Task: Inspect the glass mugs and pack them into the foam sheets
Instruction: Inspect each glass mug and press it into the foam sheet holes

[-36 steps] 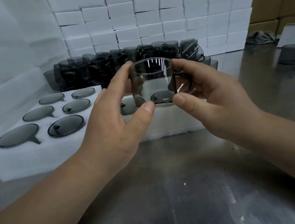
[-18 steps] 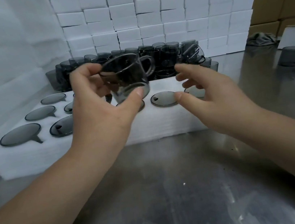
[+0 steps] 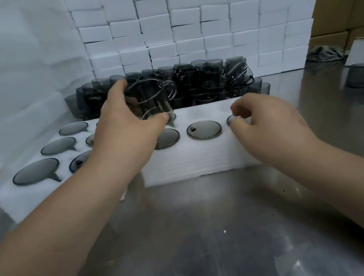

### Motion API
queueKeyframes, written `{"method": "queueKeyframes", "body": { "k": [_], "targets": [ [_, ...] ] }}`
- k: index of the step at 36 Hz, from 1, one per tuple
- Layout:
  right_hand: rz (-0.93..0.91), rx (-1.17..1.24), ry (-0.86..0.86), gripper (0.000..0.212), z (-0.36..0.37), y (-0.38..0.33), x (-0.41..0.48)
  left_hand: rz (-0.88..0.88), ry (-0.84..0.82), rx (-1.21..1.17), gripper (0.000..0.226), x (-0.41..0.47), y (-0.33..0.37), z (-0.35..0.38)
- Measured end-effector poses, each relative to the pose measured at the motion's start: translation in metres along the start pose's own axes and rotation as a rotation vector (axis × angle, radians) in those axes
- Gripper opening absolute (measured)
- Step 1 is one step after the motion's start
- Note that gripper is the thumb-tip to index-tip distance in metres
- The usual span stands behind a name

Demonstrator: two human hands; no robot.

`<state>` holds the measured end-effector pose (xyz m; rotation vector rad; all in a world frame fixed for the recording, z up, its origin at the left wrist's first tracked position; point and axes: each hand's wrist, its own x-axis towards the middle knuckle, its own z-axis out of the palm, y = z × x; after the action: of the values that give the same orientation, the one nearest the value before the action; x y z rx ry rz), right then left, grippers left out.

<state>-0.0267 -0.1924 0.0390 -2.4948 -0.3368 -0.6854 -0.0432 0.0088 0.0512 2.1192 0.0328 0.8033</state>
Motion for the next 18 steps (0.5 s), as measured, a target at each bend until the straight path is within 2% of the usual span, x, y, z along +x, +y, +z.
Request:
{"method": "queueKeyframes", "body": {
  "k": [3,6,10,14,18],
  "targets": [
    [0.054,-0.008,0.035,0.018,-0.001,0.006,0.004,-0.012,-0.040,0.052,0.071,0.014,0.006,0.001],
    [0.070,-0.035,0.001,0.013,0.002,0.008,0.005,0.015,-0.084,0.115,0.055,0.030,0.014,0.004],
    [0.072,-0.057,-0.005,0.024,0.005,0.008,0.006,-0.026,-0.195,0.130,0.072,0.052,0.024,0.011],
    [0.068,-0.050,-0.017,0.025,0.005,0.007,0.005,-0.016,-0.329,0.206,0.071,0.062,0.029,0.022],
    [0.052,-0.052,-0.045,0.029,0.006,0.007,0.005,-0.034,-0.353,0.207,0.066,0.066,0.031,0.030]
  ]
}}
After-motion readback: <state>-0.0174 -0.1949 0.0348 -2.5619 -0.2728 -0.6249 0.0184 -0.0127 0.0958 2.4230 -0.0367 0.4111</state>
